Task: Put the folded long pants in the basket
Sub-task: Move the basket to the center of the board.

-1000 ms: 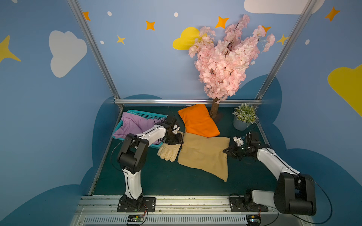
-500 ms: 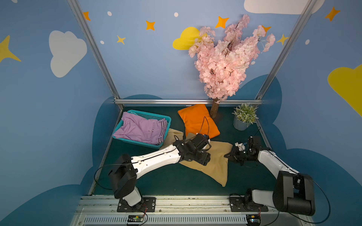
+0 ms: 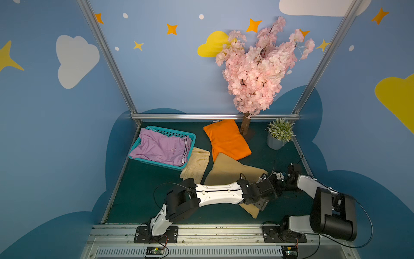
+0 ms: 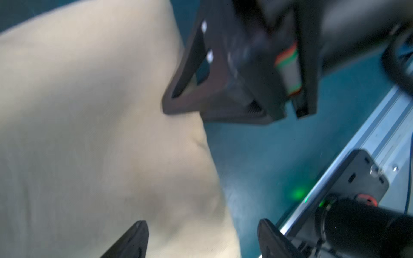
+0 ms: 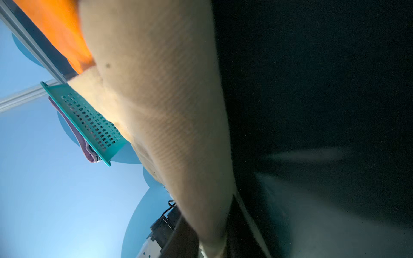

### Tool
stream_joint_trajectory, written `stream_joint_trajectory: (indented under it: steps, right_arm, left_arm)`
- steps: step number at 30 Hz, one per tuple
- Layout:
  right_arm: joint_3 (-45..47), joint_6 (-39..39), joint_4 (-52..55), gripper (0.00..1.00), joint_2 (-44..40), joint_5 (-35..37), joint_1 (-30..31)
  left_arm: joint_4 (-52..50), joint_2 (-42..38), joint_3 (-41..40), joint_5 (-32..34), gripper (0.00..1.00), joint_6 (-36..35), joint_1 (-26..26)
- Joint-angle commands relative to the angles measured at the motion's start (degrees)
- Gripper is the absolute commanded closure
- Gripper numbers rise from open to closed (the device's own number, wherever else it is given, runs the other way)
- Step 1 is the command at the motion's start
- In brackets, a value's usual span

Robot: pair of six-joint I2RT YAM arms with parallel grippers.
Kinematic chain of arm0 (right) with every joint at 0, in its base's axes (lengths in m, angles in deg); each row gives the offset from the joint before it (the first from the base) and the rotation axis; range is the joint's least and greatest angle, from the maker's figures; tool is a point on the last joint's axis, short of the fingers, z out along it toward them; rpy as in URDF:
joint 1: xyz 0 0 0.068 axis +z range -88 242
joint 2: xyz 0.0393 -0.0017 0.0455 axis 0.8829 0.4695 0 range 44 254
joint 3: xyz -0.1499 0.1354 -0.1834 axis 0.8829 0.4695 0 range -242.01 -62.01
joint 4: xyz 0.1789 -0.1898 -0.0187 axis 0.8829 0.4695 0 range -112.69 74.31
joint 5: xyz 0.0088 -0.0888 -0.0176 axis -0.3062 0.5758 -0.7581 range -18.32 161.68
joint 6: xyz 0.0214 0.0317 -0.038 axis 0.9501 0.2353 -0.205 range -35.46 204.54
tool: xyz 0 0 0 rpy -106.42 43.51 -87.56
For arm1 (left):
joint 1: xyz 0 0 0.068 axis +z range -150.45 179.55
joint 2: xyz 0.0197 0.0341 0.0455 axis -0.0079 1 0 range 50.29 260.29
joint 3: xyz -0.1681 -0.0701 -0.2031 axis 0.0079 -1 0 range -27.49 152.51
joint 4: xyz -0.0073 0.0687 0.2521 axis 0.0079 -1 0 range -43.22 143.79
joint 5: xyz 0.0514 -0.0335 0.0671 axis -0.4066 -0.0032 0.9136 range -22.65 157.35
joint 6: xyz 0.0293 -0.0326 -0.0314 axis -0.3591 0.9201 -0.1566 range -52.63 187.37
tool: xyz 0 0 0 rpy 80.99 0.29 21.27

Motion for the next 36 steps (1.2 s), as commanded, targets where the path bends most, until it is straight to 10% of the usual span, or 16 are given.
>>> stream_joint_trajectory:
  steps: [1, 21, 25, 30, 36]
  right_arm:
    - [0.74, -2.77, -0.2, 0.67, 1.68, -0.14, -2.48]
    - [0.19, -2.95, -1.76, 0.57, 4.9, -0.89, -11.33]
    - [0.17, -3.0, -1.93, 0.57, 5.2, -1.3, -11.54]
    - [0.29, -3.06, -2.06, 0.57, 5.11, -1.48, -11.55]
    - [-0.16, -3.52, -1.5, 0.58, 4.24, -2.05, -11.55]
  left_arm:
    - [-5.03, 3.99, 4.02, 4.22, 0.19, -0.42, -0.95]
    - [-24.99, 22.42, 24.8, 5.09, 0.36, 0.54, -2.06]
    - [-29.26, 25.57, 27.09, 6.04, 0.51, 2.25, -2.05]
    - [-31.12, 25.8, 26.61, 7.53, 0.96, 3.31, -2.09]
    - [-29.93, 21.29, 26.97, 4.59, 0.98, -0.07, -1.25]
